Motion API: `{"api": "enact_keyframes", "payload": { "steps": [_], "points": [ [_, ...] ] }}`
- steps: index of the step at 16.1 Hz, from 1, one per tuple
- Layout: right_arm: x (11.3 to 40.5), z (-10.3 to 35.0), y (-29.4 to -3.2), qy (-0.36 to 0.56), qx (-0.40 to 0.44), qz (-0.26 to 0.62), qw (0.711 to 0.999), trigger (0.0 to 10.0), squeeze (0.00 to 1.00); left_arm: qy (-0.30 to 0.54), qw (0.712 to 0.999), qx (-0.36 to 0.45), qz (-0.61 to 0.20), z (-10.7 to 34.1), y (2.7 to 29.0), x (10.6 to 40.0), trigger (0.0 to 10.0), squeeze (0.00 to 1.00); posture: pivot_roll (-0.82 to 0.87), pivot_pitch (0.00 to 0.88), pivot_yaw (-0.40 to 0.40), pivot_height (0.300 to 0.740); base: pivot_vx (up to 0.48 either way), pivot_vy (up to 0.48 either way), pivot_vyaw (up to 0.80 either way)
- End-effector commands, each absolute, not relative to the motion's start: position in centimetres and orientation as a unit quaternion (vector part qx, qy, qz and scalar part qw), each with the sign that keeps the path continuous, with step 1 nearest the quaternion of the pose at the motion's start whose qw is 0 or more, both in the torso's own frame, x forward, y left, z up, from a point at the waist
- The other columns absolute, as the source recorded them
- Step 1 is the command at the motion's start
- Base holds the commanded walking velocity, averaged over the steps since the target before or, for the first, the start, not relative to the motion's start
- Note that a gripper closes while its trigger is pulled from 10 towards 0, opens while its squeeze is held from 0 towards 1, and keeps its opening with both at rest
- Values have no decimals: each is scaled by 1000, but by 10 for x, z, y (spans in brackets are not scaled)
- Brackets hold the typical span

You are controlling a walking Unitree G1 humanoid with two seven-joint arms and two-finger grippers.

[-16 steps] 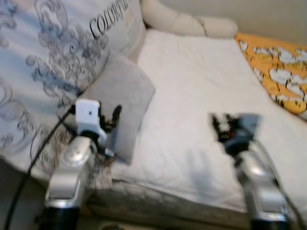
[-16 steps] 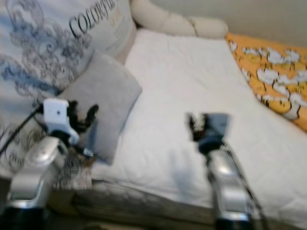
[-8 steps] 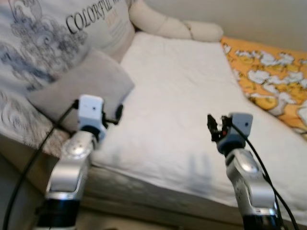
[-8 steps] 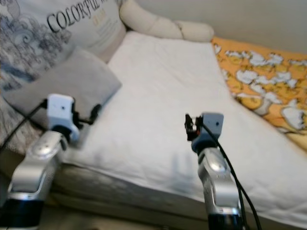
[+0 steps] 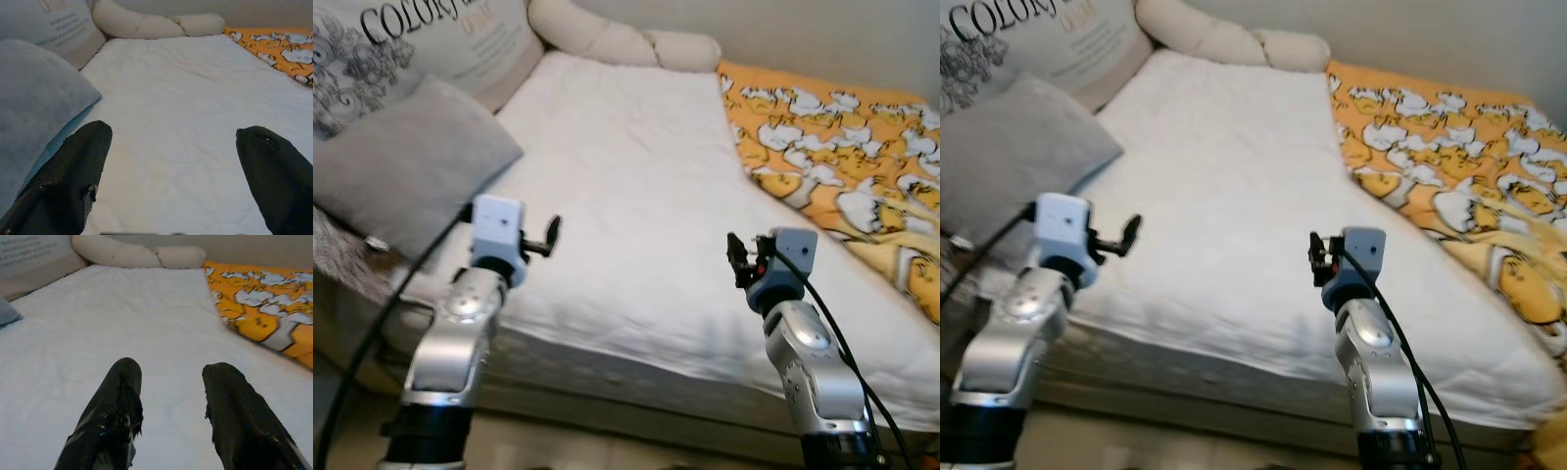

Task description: Clean up the room

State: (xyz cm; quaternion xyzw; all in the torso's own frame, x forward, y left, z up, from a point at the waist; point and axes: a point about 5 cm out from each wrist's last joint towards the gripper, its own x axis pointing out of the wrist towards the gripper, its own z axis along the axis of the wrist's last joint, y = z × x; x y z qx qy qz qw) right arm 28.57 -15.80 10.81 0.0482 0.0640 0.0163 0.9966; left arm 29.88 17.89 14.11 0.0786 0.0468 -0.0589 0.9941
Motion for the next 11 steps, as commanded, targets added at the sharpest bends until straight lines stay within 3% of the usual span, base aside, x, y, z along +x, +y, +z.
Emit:
{"api": "enact_keyframes", "payload": {
  "steps": [1, 11],
  "points": [
    [284, 106, -168, 70, 41, 3, 997, 10000, 0, 41, 993, 80, -77, 144, 168, 300, 10000, 1000, 68, 0, -54, 740, 0, -480, 0],
    [283, 104, -166, 74, 29, 7, 997, 10000, 0, 42, 992, 87, -79, 144, 168, 302, 10000, 1000, 72, 0, -48, 740, 0, -480, 0]
  ]
}}
